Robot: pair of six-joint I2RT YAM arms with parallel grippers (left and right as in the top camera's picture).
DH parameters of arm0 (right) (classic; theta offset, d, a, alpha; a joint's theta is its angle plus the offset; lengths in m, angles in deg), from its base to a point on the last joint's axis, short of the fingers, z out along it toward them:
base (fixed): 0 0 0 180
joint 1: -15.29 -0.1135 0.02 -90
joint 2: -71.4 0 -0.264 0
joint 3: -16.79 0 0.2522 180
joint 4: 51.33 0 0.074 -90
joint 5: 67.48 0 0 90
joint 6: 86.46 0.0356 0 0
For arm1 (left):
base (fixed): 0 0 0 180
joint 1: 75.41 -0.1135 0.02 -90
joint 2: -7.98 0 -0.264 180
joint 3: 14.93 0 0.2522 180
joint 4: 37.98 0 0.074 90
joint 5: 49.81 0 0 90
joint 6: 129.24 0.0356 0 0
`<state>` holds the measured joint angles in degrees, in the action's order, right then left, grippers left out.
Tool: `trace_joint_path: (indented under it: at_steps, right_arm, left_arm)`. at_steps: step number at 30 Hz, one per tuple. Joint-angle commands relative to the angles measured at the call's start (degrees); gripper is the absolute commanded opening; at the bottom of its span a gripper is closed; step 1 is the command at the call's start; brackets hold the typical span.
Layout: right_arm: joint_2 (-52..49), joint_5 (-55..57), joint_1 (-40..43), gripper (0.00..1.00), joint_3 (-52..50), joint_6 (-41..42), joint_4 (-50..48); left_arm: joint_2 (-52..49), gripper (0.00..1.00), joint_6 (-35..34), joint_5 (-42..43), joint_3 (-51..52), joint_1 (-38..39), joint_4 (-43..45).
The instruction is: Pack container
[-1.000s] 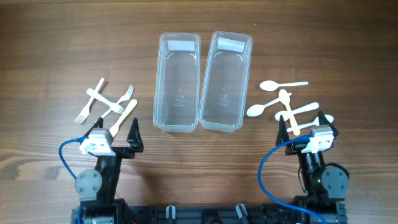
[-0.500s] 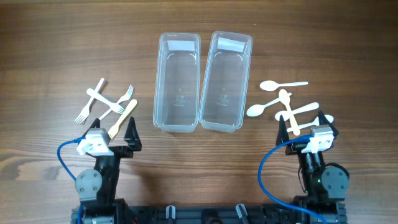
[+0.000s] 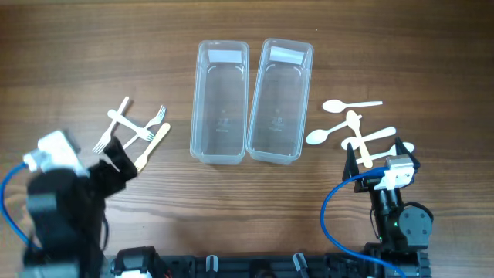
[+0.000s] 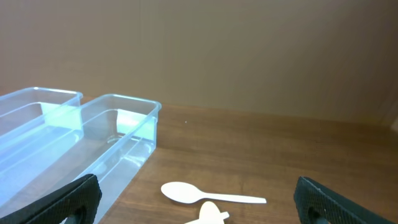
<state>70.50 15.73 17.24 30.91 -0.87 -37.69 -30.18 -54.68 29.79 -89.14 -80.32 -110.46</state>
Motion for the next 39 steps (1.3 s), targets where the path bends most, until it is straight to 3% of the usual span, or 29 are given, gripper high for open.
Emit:
trace_joint_path:
  at_steps: [1,5,11,13,15,17,18,20,29,32,36,37,39]
  right_arm:
    - [0.3,1.0,-0.2,1.0,0.0,-0.1,-0.3]
    - [0.3,1.0,-0.2,1.0,0.0,-0.1,-0.3]
    - [0.3,1.0,-0.2,1.0,0.0,-0.1,-0.3]
    - [0.3,1.0,-0.2,1.0,0.0,-0.1,-0.3]
    - [0.3,1.0,-0.2,1.0,0.0,-0.1,-0.3]
    - [0.3,1.0,-0.2,1.0,0.0,-0.1,-0.3]
    - [0.3,1.0,-0.2,1.0,0.0,-0.1,-0.3]
    - [0.3,1.0,-0.2,1.0,0.0,-0.1,-0.3]
    - [0.3,1.0,-0.2,1.0,0.0,-0.1,-0.3]
    - [0.3,1.0,-0.2,1.0,0.0,-0.1,-0.3]
    - [0.3,1.0,-0.2,1.0,0.0,-0.1,-0.3]
    - [0.3,1.0,-0.2,1.0,0.0,-0.1,-0.3]
    - [0.3,1.0,-0.2,1.0,0.0,-0.1,-0.3]
  left_arm:
    - [-17.6,1.0,-0.4,-1.9,-8.8,0.3,-5.4]
    - [-33.5,1.0,-0.5,2.5,-9.0,0.3,0.2]
    - [-47.3,0.98,-1.1,6.3,-9.0,0.2,8.2]
    - [-50.1,0.79,-5.0,6.2,-9.0,0.1,11.7]
    - [-52.0,0.7,-9.2,5.6,-9.0,-0.3,14.6]
    - [-53.0,0.53,-16.3,4.5,-9.0,-1.6,16.2]
    - [-53.3,0.53,-20.2,4.6,-9.0,-2.5,16.6]
    - [-53.7,0.69,-24.4,4.6,-9.0,-4.1,16.6]
    - [-55.3,0.74,-24.3,4.8,-9.0,-7.8,16.7]
    - [-56.4,0.77,-17.5,4.8,-9.0,-7.8,17.1]
    - [-56.7,0.75,5.6,4.1,-9.0,-7.9,16.9]
    - [-56.7,0.8,13.2,3.9,-9.0,-7.9,16.7]
    - [-56.7,0.94,21.5,3.9,-9.0,-7.9,15.6]
